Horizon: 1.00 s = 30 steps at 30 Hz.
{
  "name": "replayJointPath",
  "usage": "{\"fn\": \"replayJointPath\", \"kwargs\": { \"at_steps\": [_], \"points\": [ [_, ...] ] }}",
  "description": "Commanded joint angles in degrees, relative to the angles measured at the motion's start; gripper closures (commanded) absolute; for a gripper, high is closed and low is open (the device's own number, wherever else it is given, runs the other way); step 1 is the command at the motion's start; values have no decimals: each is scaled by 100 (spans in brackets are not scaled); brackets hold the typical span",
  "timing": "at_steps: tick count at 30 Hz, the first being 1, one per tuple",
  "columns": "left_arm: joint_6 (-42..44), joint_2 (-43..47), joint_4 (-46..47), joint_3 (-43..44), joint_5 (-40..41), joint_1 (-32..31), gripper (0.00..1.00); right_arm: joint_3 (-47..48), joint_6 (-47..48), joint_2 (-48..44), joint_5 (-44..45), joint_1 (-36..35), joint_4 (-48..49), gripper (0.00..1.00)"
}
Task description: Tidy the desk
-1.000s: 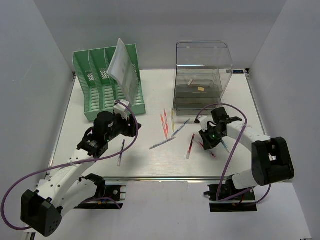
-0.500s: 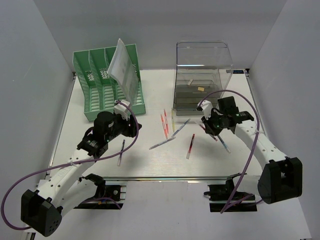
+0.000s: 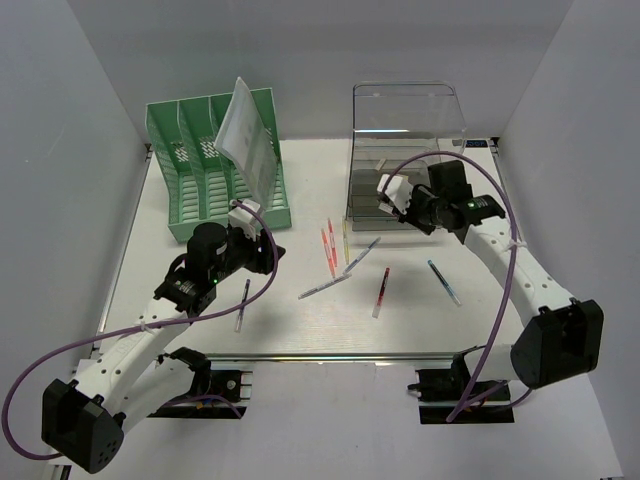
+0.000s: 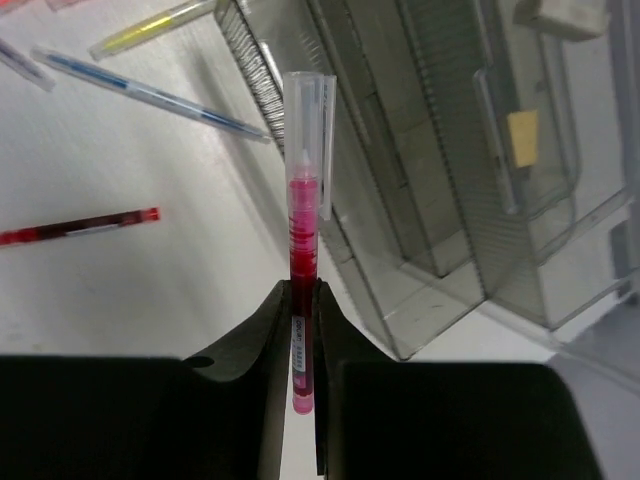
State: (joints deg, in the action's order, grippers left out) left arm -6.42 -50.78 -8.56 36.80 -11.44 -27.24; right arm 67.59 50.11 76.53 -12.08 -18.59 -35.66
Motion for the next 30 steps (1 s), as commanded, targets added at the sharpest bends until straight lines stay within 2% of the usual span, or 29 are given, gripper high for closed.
{"fn": "replayJointPath", "kwargs": {
  "at_steps": [1,10,19,22,23,30],
  "points": [
    [62,16,82,20,-113,-27,34,289,991,133,398,-101,375,100],
    [105,-10,82,21,-95,-27,34,509,2282,678,681,-171,815,100],
    [97,-10,91,29,-192,-27,33,1036,2557,1574,812,-189,842,98],
    [105,7,100,38,-218,-27,33,1151,2539,1750,882,-189,815,90],
    [97,16,100,38,-218,-27,33,1168,2522,1777,909,-189,806,82],
    [96,16,100,21,-209,-27,33,1230,2363,1821,953,-171,780,69]
  ]
}}
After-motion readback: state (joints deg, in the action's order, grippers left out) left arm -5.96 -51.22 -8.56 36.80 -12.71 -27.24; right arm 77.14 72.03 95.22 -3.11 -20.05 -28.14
